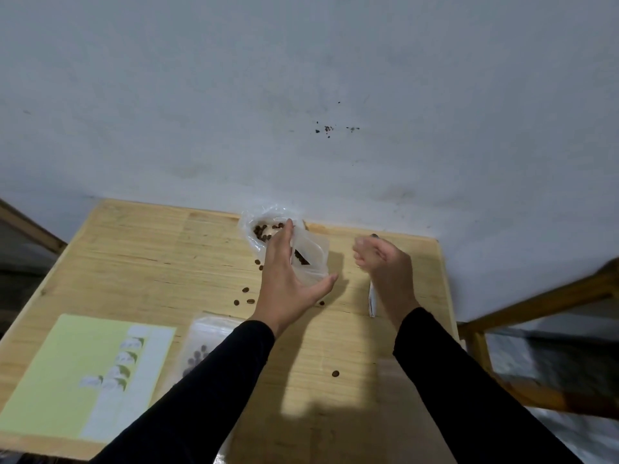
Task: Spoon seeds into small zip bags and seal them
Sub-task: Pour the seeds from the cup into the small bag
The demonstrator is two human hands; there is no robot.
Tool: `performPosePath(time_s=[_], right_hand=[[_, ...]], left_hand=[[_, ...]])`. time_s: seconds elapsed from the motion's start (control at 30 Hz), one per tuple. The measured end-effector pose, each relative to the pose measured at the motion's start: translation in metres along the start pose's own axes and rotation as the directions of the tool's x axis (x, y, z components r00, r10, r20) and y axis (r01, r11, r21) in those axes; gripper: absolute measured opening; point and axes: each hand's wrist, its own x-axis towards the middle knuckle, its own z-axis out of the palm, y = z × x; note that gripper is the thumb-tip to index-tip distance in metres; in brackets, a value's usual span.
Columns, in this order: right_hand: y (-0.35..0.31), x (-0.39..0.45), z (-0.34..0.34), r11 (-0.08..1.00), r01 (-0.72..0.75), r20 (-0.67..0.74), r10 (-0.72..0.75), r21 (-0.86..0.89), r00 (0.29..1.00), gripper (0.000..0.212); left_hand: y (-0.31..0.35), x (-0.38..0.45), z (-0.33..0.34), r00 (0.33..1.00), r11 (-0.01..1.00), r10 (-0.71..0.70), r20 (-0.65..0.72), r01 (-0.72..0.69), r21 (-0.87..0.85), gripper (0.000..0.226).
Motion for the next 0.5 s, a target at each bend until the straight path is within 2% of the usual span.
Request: performPosePath(time_s=[0.07, 0.13, 0.27, 0.33, 0.4, 0.5], right_hand=[[-0.025, -0.002, 0.002, 0.992, 0.055, 0.193, -0.077, 0.117, 0.978, 0.005], [-0.041, -0.002, 0.006, 0.993, 0.076, 0.339, -0.103, 0.091, 0.935, 0.004], [-0.057, -0.001, 0.013, 0.983, 0.143, 0.359, -0.094, -0.112, 0.929, 0.006], [-0.066, -0.005, 0.014, 0.979, 0.155, 0.373, -0.096, -0.131, 0.923, 0.009], [-0.077, -0.010, 0.018, 0.977, 0.166, 0.402, -0.100, -0.134, 0.910, 0.008], [-0.092, -0.019, 0.029, 0.983, 0.141, 0.423, -0.078, -0.120, 0.903, 0.008]], left_hand=[[0.003, -0.001, 0.001, 1.000, 0.999, 0.026, 0.009, -0.026, 0.022, 0.109], [0.006, -0.002, -0.001, 0.999, 0.999, 0.046, 0.019, -0.046, 0.016, 0.110], [0.013, -0.001, -0.015, 0.997, 0.999, 0.053, 0.059, -0.054, 0.008, 0.117], [0.016, 0.000, -0.027, 0.997, 0.999, 0.043, 0.065, -0.043, -0.001, 0.115], [0.017, 0.002, -0.042, 0.999, 0.999, 0.044, 0.032, -0.043, -0.030, 0.100], [0.015, 0.005, -0.066, 0.995, 0.989, 0.076, -0.071, -0.084, -0.125, 0.059]])
